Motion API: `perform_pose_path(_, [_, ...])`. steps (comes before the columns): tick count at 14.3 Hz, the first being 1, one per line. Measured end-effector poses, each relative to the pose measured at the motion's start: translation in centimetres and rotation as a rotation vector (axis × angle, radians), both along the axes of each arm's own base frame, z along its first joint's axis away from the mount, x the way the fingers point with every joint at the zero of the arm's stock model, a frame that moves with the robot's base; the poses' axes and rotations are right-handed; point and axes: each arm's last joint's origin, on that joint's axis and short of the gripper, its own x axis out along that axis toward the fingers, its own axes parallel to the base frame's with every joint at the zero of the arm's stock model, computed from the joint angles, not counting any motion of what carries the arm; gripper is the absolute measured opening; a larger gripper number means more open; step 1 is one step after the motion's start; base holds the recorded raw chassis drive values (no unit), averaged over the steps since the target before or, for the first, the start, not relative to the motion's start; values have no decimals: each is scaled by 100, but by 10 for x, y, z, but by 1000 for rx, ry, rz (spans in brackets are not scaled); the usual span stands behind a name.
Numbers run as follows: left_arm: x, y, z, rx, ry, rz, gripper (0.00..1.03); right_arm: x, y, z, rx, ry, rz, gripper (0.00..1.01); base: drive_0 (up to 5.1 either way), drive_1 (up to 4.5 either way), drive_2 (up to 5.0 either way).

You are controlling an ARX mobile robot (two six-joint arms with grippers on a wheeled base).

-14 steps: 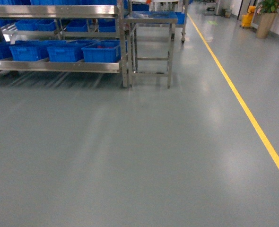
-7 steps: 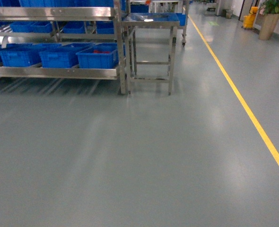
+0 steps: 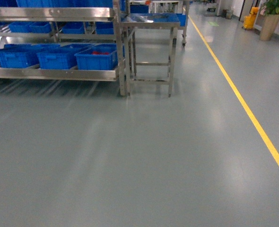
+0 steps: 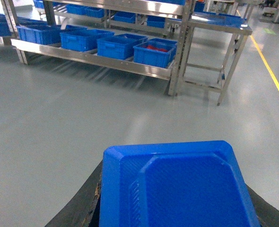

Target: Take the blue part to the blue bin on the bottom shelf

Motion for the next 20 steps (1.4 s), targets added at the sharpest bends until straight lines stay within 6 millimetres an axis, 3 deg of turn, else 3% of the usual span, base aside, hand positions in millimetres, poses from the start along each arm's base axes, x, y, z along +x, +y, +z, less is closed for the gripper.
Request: perform_pose_path(20, [0,0,0,-1,-2,0,44,0,0,0,0,2,0,98,2,405,-401])
